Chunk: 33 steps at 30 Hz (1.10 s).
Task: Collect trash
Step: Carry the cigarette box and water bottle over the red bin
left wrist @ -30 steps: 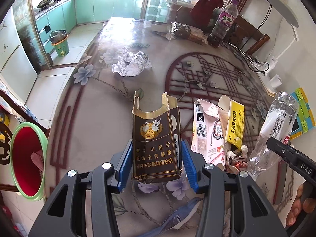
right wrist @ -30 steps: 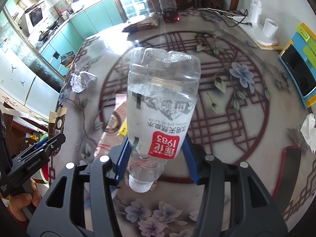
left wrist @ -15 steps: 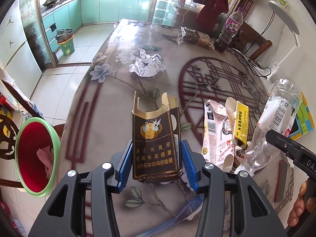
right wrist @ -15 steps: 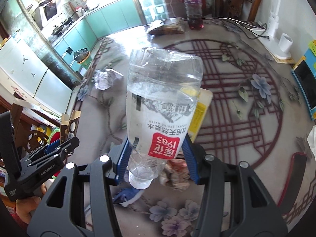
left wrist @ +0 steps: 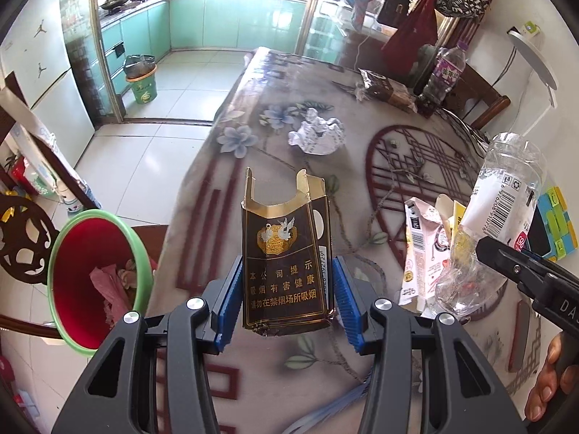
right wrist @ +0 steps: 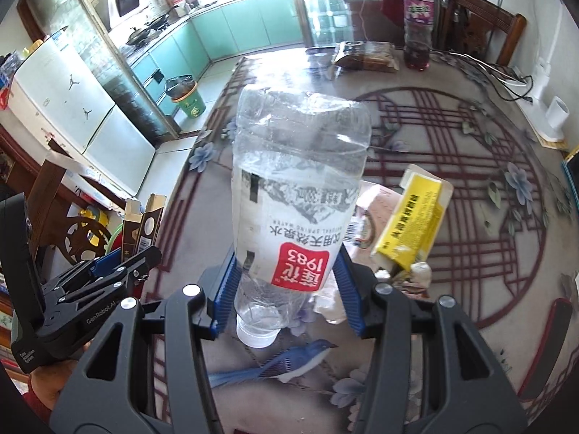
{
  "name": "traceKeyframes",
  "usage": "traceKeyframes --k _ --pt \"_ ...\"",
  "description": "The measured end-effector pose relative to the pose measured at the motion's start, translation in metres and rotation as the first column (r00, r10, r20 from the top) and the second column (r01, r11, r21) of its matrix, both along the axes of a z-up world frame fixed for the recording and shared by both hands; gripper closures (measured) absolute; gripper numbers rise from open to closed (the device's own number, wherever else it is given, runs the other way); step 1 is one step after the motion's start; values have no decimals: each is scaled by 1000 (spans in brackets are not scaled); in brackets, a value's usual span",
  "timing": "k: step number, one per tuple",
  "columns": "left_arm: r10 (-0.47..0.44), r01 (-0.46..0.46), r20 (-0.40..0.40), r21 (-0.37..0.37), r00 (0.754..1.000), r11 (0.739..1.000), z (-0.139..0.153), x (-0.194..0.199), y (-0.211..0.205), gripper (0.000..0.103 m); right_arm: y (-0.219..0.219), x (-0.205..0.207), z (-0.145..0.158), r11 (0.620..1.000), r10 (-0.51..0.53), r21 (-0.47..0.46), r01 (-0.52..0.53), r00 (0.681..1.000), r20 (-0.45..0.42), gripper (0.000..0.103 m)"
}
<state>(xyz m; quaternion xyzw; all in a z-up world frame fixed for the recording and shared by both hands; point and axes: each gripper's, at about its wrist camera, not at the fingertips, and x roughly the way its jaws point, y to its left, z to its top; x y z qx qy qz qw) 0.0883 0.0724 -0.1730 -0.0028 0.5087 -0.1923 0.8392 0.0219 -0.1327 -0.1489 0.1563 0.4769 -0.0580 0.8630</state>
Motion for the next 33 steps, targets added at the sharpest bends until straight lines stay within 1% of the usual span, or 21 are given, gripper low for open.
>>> traceKeyframes --k 11,19,26,33 --pt "75 -75 0 -3 997 997 -2 10 57 58 58 23 3 995 98 -7 -98 995 8 54" --pt "134 -134 -11 0 991 991 -8 16 99 58 109 41 -1 983 184 -2 -184 983 -2 54" --pt "198 -198 -24 7 980 980 -17 24 135 58 150 56 -4 966 257 9 -257 966 -8 54" --pt "275 -275 -38 19 961 961 -26 28 172 58 188 75 -9 944 328 15 -328 944 -17 54"
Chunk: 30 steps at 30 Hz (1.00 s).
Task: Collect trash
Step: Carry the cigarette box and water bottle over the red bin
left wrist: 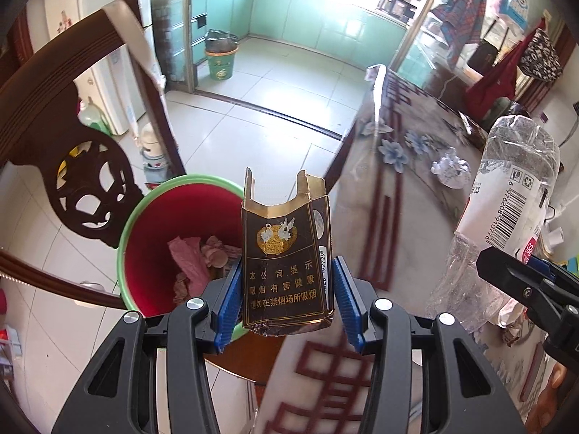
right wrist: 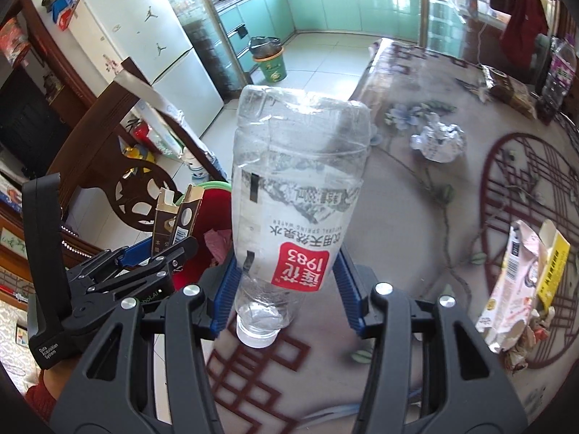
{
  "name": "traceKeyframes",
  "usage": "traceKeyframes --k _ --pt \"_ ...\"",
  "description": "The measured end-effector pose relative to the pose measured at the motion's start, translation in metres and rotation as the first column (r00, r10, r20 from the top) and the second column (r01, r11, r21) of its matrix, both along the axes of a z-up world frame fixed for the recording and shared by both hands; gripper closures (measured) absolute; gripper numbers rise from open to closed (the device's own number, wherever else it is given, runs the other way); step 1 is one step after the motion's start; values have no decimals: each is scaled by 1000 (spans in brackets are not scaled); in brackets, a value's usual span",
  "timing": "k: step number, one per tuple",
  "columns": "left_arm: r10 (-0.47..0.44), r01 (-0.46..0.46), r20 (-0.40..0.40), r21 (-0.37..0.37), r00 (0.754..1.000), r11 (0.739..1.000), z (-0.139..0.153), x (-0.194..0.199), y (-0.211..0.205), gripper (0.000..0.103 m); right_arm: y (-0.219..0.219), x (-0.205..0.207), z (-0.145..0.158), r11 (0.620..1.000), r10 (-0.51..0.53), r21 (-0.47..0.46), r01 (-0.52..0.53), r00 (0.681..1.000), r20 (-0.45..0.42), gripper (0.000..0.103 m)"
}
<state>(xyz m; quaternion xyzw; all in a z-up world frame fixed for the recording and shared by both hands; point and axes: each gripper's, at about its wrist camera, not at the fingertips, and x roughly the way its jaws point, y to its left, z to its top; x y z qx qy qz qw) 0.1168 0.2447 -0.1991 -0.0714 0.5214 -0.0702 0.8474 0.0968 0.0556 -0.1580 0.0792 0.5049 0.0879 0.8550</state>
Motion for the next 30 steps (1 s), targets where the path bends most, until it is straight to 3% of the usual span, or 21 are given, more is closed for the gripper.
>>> traceKeyframes --k 14,30 --pt "123 -122 -30 45 992 992 -16 16 61 58 60 31 -15 993 113 17 -113 993 -22 54" --pt "172 -170 -35 68 984 983 -21 33 83 58 101 57 -33 981 193 22 -192 980 -46 54"
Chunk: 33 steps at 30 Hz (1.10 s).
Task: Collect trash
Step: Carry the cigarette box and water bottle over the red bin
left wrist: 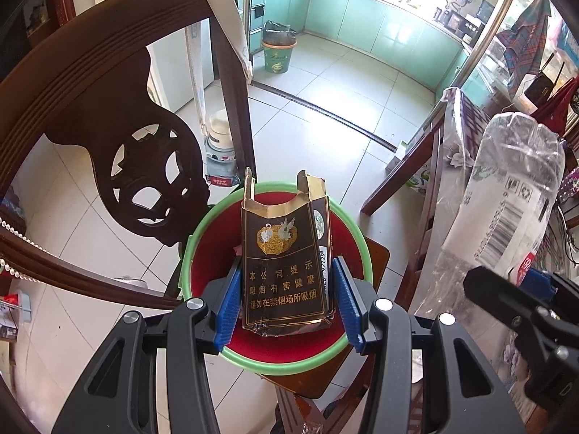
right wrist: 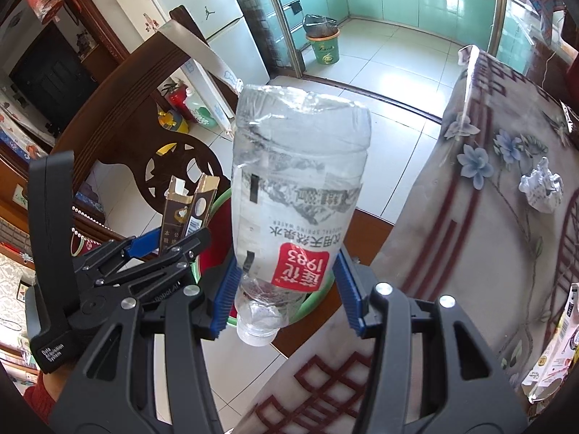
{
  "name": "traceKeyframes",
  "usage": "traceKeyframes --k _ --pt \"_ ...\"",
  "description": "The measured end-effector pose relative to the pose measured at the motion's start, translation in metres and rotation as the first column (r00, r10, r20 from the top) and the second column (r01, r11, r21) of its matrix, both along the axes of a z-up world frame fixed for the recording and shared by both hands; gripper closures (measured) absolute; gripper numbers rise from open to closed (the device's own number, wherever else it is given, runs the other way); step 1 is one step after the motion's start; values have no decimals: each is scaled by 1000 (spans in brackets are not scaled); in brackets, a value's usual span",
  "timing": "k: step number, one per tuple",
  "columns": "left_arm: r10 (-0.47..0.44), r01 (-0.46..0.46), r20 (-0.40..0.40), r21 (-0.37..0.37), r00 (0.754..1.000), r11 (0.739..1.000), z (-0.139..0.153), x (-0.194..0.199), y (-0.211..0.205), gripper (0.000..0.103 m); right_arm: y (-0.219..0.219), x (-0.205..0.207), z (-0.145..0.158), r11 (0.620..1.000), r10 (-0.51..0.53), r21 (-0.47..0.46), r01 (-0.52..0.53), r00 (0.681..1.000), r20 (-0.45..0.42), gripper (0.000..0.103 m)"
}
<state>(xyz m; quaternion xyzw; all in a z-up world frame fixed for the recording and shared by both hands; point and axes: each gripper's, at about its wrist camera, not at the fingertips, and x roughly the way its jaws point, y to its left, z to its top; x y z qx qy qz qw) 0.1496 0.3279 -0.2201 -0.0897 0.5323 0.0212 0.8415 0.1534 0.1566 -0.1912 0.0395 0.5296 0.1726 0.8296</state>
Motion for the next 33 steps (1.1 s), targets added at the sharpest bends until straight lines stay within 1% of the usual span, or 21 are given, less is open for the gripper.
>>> traceKeyframes --k 9,14,16,17,18,22,27,31,32,33 --pt "27 -27 -10 -3 1000 1000 -4 5 8 58 5 5 -1 1000 29 -3 -29 1000 11 54" --pt "35 -35 -7 5 999 999 -3 5 7 57 10 10 -1 999 50 14 -50 999 20 53" --pt "36 -36 -7 2 999 999 -3 6 8 55 12 11 1 998 57 19 -57 998 28 52" --pt "38 -38 -5 3 999 999 -2 6 8 50 13 11 2 998 59 17 -60 998 32 52" --pt "39 -39 -2 4 999 999 -2 6 9 48 13 11 3 998 60 15 -60 997 38 52" --pt "34 -34 7 11 999 999 2 6 8 48 9 9 7 999 53 10 -53 997 50 52" --pt "27 -27 23 5 999 1000 9 3 5 48 -12 -2 15 1000 15 5 -16 998 58 52" --pt "-11 11 30 -6 999 1000 14 1 -11 48 -41 -19 20 999 -35 -2 35 997 62 51" --pt "-26 26 31 -10 999 1000 14 0 -17 48 -48 -23 21 999 -49 -6 49 997 63 47" --pt "-40 41 32 -13 999 999 15 0 -24 48 -59 -29 22 997 -70 -11 71 995 64 46"
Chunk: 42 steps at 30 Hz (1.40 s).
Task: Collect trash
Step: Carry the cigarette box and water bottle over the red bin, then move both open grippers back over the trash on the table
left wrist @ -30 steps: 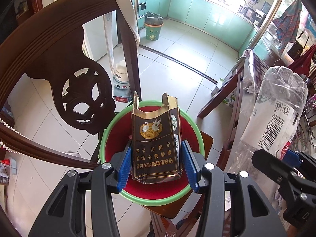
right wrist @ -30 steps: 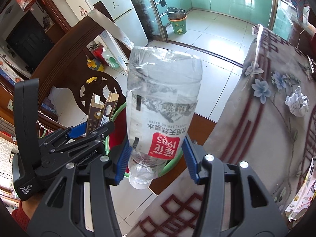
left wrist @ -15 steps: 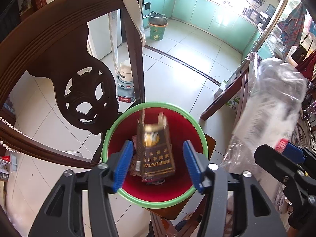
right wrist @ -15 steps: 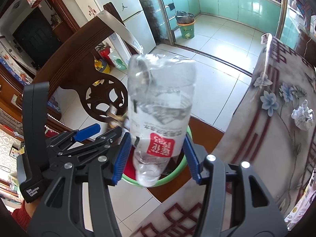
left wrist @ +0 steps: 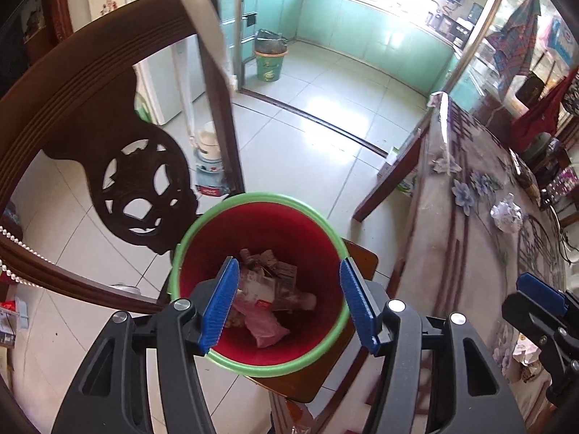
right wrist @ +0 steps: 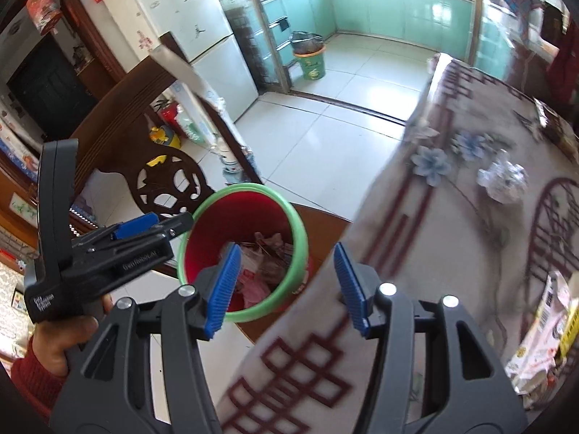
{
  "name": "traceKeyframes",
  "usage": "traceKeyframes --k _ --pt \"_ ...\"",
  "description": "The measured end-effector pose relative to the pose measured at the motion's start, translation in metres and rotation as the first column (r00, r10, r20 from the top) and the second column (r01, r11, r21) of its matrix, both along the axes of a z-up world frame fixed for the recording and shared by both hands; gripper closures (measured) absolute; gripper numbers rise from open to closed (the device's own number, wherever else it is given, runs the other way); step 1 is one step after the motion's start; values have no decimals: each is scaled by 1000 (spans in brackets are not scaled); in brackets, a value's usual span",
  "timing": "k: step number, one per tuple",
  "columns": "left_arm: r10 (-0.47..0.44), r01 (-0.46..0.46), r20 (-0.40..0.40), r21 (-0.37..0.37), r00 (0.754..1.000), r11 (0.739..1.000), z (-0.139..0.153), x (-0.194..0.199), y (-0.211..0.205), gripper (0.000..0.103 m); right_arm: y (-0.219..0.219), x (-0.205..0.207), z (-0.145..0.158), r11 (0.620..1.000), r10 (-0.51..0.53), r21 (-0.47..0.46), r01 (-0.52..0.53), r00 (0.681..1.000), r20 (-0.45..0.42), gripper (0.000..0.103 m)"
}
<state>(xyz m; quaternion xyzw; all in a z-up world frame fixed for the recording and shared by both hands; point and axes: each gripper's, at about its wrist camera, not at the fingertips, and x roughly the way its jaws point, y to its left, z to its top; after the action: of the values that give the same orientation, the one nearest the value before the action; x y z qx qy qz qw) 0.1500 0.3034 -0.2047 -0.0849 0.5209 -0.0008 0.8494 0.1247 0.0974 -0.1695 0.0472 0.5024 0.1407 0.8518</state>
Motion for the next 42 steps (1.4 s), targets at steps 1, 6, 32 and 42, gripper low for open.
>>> traceKeyframes --k 1,6,32,42 --pt "-16 16 0 -4 1000 1000 1 0 -7 48 -12 -6 0 1000 -24 -4 24 1000 0 46" --pt "-111 111 4 -24 994 994 4 -1 -53 48 -71 -35 -1 988 -154 -37 153 988 -13 46" --pt "-480 479 -31 -31 877 877 12 -77 -306 48 -328 -163 -52 831 -557 -79 551 816 -155 37" --pt "-535 535 -43 -6 844 845 15 -98 -369 48 -333 -144 -79 882 -462 -10 471 861 -211 37"
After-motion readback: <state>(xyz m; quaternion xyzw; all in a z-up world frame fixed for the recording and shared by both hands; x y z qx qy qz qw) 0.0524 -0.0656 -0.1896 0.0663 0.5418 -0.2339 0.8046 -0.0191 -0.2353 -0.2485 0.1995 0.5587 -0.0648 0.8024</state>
